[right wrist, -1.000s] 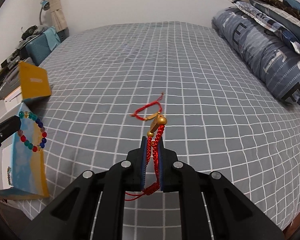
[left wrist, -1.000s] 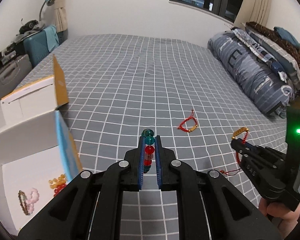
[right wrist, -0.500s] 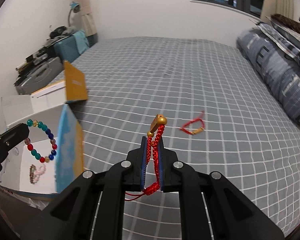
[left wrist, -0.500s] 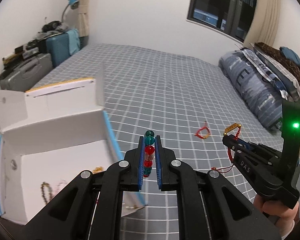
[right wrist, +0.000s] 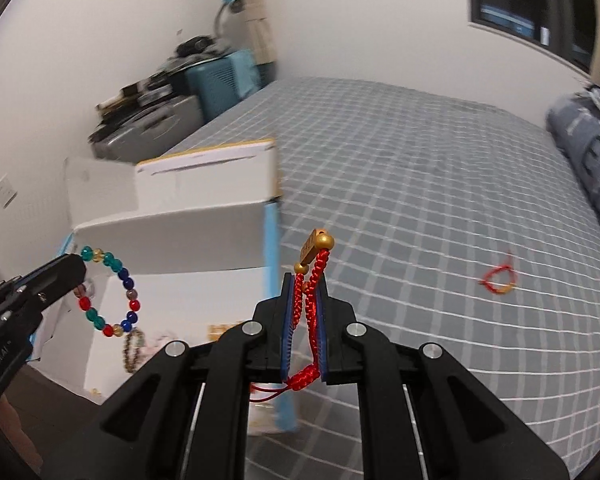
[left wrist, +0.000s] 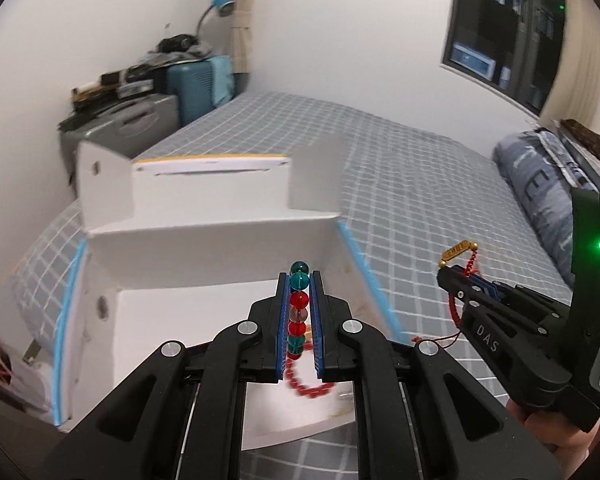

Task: Organize jewelry
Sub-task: 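Lift both bracelets and carry them over the white box with both tools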

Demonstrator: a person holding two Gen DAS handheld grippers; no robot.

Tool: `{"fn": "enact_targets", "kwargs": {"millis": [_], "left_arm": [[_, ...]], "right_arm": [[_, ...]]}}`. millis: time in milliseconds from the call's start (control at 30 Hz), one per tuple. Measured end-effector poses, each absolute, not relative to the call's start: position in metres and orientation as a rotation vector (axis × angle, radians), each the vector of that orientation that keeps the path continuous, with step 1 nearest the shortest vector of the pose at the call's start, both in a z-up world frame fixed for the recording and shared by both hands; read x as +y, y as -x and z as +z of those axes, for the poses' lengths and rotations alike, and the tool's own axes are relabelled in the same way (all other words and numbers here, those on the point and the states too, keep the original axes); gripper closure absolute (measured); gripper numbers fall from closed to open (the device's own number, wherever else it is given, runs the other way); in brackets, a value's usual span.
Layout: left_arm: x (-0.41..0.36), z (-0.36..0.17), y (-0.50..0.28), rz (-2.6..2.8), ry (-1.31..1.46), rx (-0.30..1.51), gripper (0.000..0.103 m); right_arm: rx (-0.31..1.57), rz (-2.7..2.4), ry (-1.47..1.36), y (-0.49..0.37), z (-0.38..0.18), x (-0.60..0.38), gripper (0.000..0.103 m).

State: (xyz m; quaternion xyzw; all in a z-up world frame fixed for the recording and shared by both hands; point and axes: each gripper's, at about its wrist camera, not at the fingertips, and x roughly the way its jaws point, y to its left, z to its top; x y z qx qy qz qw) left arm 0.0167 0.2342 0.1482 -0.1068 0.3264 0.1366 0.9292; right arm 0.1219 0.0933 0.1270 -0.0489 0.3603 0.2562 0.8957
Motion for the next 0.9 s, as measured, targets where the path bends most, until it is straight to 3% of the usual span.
{"fn": "enact_targets", "kwargs": {"millis": [467,900], "left_arm": [[0.315,0.1,0.016,0.457,0.263,0.752,0.094],[0.338,0.075,0.007,0.483,0.283,0.827,0.094]], "right_arm": [[0.87,0.638,0.194,-0.11,0.069,0.201,0.094],[0.947,0.59,0.263,-0.115,0.048,0.218,0.094]]}}
